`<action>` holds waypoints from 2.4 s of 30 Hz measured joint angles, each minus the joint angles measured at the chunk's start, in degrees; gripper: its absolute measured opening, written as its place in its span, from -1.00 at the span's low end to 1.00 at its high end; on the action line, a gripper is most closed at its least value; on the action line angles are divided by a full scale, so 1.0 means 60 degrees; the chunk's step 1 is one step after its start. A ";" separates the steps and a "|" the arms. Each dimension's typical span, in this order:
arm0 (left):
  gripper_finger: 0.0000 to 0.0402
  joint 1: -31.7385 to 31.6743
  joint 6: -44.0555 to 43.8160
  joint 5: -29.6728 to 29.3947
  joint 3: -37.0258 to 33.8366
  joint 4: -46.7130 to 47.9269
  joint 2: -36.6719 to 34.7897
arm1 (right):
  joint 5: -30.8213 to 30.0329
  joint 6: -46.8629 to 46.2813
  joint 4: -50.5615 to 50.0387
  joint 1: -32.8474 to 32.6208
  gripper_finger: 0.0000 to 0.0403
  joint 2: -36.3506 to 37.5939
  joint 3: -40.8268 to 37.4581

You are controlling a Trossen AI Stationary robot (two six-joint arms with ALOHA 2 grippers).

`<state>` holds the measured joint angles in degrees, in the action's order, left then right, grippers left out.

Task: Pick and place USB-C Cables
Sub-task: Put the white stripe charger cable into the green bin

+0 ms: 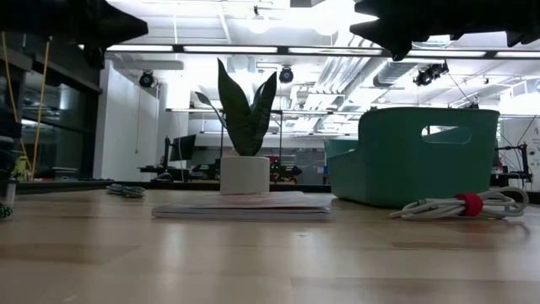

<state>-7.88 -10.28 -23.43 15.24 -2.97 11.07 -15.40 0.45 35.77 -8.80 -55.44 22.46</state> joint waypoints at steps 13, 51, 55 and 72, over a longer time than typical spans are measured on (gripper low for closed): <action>-0.10 0.0000 -0.0266 0.0373 0.0166 0.0031 0.0948 | -0.0001 0.0002 -0.0091 0.0000 0.09 0.0000 0.0000; 0.05 -0.0258 -1.1738 -0.2831 0.2686 0.7955 0.8605 | -0.0003 -0.0102 -0.0142 0.0002 0.09 0.0000 0.0004; 0.05 -0.0099 -1.3038 -0.2889 0.1814 0.6409 0.8990 | -0.0003 -0.0104 -0.0144 0.0004 0.09 0.0000 0.0004; 0.05 -0.1104 -1.4612 -0.2979 0.0816 0.3611 1.1135 | -0.0003 -0.0226 -0.0141 0.0004 0.09 0.0000 0.0004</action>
<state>-14.51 -97.95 -41.30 20.13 18.69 77.88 -15.42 -0.91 34.92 -8.78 -55.44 22.48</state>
